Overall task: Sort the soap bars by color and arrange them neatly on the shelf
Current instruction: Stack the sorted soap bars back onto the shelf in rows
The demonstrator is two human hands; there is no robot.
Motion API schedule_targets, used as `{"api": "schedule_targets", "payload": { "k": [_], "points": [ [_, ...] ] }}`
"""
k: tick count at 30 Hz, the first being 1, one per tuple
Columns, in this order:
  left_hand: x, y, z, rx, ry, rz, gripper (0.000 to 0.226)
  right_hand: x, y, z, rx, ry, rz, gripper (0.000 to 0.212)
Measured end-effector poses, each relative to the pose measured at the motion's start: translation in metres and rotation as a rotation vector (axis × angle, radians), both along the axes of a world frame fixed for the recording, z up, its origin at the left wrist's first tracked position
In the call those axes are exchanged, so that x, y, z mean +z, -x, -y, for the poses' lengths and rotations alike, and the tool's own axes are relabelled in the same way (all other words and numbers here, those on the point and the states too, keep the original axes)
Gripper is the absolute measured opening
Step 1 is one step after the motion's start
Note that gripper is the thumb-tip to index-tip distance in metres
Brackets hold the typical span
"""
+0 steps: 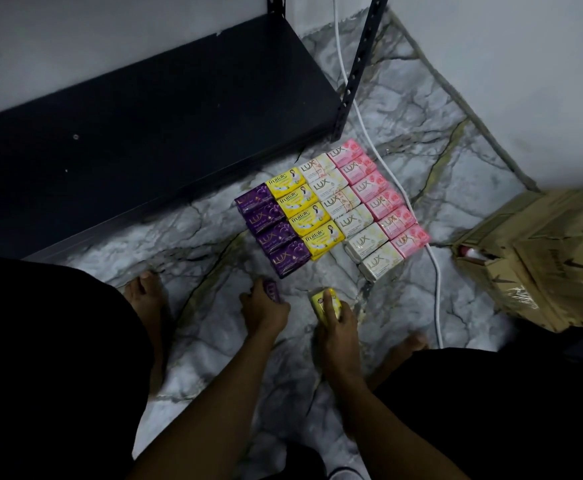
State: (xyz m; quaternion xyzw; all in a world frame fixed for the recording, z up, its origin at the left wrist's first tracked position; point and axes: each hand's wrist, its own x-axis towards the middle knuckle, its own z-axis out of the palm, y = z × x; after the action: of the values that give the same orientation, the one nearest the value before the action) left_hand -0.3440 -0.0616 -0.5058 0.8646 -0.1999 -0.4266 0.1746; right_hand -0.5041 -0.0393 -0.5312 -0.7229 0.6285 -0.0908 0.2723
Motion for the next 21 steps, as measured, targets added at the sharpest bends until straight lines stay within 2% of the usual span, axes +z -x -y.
{"api": "schedule_targets", "payload": {
  "k": [3, 6, 9, 11, 14, 16, 18, 21],
  "points": [
    [-0.005, 0.000, -0.003, -0.147, -0.018, 0.081, 0.071, -0.003, -0.002, 0.001, 0.008, 0.038, -0.024, 0.087],
    [-0.007, 0.008, -0.002, -0.205, -0.049, 0.188, 0.073, -0.006, -0.003, 0.003, 0.022, 0.049, -0.048, 0.084],
    [-0.009, 0.007, 0.006, -0.325, -0.052, 0.337, 0.063, -0.008, -0.007, 0.008, 0.067, 0.046, -0.106, 0.089],
    [-0.010, 0.003, 0.009, -0.359, -0.047, 0.369, 0.058, -0.009, -0.011, 0.014, 0.083, 0.033, -0.139, 0.090],
    [-0.012, -0.003, -0.001, -0.301, 0.007, 0.330, 0.075, -0.008, -0.015, 0.021, 0.085, 0.010, -0.126, 0.091],
    [-0.013, -0.006, -0.011, -0.143, 0.094, 0.243, 0.079, -0.007, -0.017, 0.024, 0.080, -0.014, -0.100, 0.087],
    [-0.015, -0.008, -0.020, 0.004, 0.133, 0.173, 0.075, -0.008, -0.017, 0.025, 0.094, -0.037, -0.064, 0.083],
    [-0.016, -0.017, -0.028, -0.013, 0.138, 0.171, 0.065, -0.003, -0.022, 0.022, 0.132, -0.092, -0.001, 0.079]
  ]
}}
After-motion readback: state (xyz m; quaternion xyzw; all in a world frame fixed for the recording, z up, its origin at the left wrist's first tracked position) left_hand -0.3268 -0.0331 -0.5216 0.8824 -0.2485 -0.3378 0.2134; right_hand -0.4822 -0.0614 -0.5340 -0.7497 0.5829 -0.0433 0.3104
